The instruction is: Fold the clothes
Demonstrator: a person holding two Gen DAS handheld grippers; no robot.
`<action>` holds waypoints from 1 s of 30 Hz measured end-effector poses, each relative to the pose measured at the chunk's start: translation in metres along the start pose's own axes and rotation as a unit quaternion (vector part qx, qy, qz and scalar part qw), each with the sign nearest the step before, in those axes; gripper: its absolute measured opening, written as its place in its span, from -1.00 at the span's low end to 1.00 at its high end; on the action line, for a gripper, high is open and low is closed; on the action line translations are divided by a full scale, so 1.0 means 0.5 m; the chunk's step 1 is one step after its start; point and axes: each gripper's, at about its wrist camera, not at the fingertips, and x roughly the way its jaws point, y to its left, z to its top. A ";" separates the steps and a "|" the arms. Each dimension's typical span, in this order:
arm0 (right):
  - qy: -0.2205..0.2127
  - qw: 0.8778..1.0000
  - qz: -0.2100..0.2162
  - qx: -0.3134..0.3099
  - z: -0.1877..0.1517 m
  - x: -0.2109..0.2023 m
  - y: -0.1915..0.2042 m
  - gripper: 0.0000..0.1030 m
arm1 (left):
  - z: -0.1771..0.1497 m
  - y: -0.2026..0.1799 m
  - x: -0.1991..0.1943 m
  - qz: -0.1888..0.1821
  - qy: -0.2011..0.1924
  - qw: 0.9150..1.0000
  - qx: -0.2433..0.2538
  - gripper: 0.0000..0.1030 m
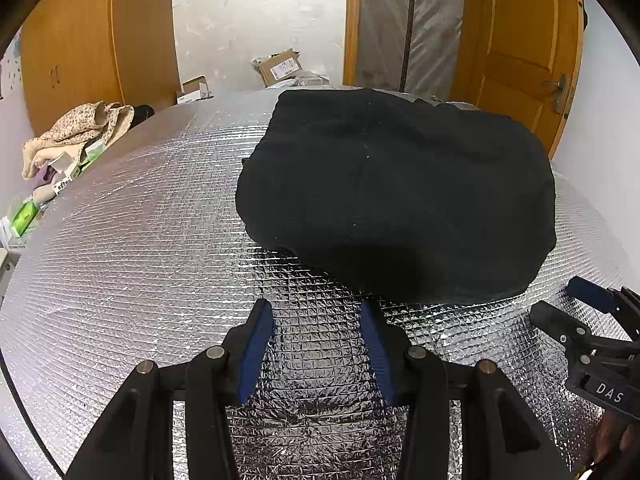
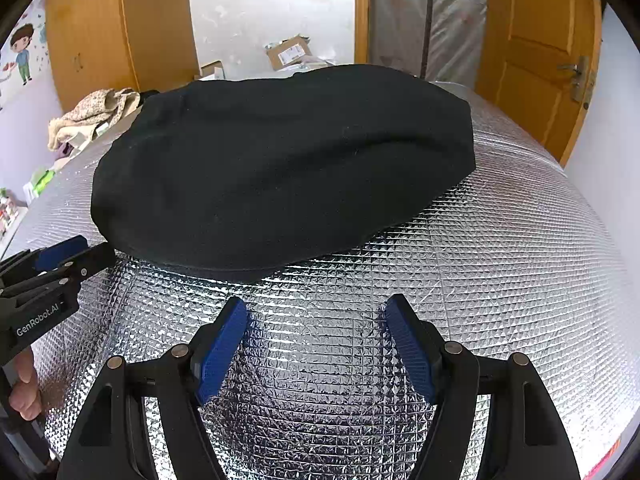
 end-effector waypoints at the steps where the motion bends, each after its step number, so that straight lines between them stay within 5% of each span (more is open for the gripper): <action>1: 0.000 1.000 -0.001 -0.001 0.000 0.000 0.000 0.44 | 0.001 0.000 0.000 0.000 0.000 1.000 -0.001 -0.10; 30: -0.002 1.000 0.002 0.003 -0.002 0.030 -0.040 0.44 | -0.003 0.006 -0.013 0.016 -0.008 1.000 0.003 -0.08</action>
